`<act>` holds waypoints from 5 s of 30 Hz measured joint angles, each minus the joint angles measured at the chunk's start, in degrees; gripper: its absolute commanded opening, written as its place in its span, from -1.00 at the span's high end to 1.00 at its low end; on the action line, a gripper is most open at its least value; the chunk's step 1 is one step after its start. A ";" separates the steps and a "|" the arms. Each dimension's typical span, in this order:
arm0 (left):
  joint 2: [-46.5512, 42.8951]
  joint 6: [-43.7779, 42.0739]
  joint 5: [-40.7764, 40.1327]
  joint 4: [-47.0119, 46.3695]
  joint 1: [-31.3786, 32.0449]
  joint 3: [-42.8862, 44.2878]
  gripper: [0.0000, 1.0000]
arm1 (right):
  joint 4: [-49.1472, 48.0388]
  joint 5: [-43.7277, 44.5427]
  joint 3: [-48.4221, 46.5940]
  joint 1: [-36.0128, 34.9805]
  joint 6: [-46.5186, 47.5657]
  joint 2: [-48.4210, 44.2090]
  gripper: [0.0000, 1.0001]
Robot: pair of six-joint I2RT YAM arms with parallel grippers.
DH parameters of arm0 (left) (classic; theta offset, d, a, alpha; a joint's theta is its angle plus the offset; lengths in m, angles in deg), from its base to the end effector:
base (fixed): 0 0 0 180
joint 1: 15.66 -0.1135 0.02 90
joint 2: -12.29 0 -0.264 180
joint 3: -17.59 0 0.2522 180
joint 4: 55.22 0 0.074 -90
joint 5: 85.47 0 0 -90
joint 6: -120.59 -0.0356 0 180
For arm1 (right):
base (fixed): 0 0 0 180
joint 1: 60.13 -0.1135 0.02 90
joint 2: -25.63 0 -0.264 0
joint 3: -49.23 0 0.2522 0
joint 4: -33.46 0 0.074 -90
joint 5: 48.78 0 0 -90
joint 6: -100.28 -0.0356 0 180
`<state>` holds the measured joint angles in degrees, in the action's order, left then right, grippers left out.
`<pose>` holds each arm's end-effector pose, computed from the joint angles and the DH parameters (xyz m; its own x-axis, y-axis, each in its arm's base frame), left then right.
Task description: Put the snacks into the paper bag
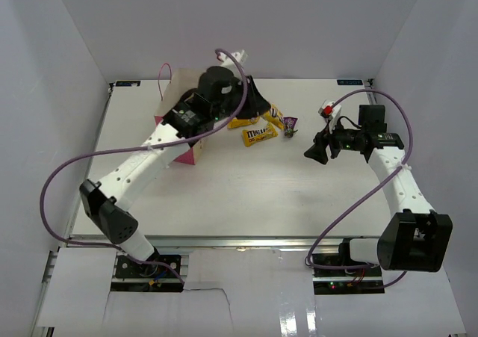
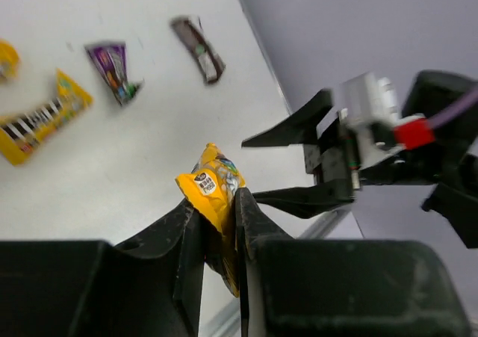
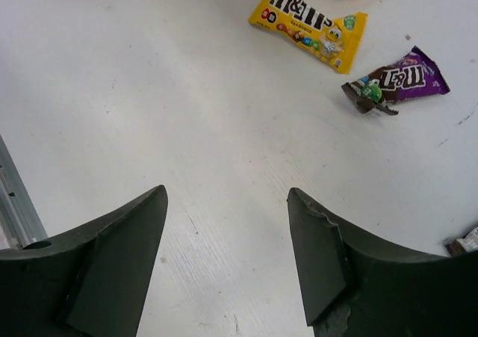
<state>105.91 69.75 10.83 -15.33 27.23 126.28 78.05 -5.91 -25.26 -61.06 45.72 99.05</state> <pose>0.2754 -0.2611 0.3966 -0.7117 -0.1955 -0.6747 0.3869 0.6925 -0.6089 0.2676 0.0304 0.3036 -0.2464 -0.3985 -0.8834 -0.8412 0.5407 -0.0093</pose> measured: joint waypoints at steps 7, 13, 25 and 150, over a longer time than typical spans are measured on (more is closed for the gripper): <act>-9.01 -13.00 -7.98 5.14 -9.99 13.49 0.74 | 2.36 0.28 0.13 2.54 1.70 1.57 -0.44; -9.38 -17.97 -12.20 6.84 -21.00 16.65 0.73 | 2.47 1.27 0.07 3.65 2.32 4.83 -0.44; 3.37 -23.12 -15.08 10.97 -24.57 13.70 -0.30 | -3.48 16.68 -5.73 5.20 -7.48 12.28 -0.51; -8.28 -20.65 -3.56 1.62 -26.29 6.60 -0.96 | -11.74 32.46 -26.86 -7.10 -43.04 41.20 -0.45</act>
<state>97.63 49.09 7.27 -13.72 0.94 132.89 66.32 26.54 -52.12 -68.16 2.68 140.25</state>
